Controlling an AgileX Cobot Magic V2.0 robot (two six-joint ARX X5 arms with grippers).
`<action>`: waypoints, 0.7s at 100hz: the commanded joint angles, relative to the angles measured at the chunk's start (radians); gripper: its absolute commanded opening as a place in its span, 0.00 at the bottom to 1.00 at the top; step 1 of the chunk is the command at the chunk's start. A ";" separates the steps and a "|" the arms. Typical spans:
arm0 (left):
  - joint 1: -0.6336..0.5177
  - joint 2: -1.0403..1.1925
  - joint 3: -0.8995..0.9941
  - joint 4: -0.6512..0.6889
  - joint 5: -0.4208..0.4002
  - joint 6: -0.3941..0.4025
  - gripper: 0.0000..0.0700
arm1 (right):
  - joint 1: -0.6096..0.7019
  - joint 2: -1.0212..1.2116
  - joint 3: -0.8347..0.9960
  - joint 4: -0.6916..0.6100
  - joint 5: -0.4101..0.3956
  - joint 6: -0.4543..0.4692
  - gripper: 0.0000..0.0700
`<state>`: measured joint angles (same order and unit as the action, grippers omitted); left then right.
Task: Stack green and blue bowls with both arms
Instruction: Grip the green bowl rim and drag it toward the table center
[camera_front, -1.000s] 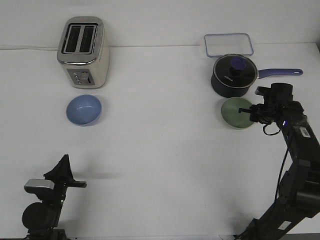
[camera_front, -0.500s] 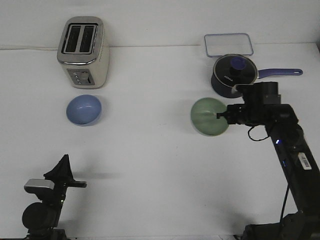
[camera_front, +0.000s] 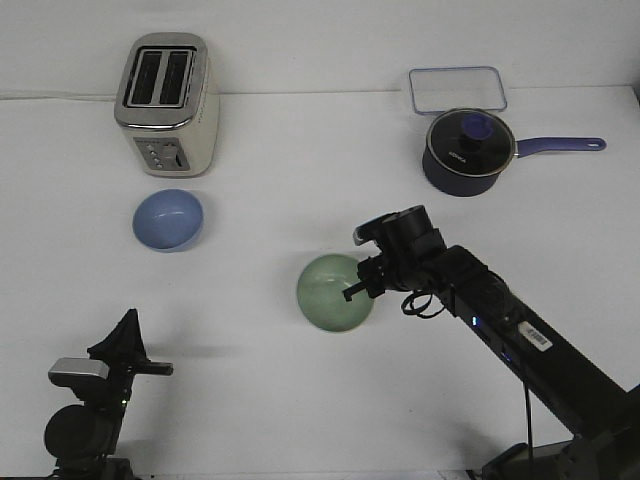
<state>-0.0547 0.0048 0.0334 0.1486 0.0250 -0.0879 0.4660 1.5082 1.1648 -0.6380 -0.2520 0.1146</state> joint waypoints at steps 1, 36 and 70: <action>0.000 -0.002 -0.019 0.010 -0.003 0.008 0.02 | 0.025 0.021 -0.016 0.026 0.020 0.047 0.00; 0.000 -0.002 -0.019 0.010 -0.003 0.008 0.02 | 0.048 0.090 -0.055 0.040 0.047 0.048 0.00; 0.000 -0.002 -0.019 0.010 -0.003 0.008 0.02 | 0.053 0.116 -0.055 0.032 0.043 0.057 0.01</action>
<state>-0.0547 0.0048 0.0334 0.1486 0.0250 -0.0879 0.5098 1.5940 1.1023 -0.6079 -0.2073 0.1589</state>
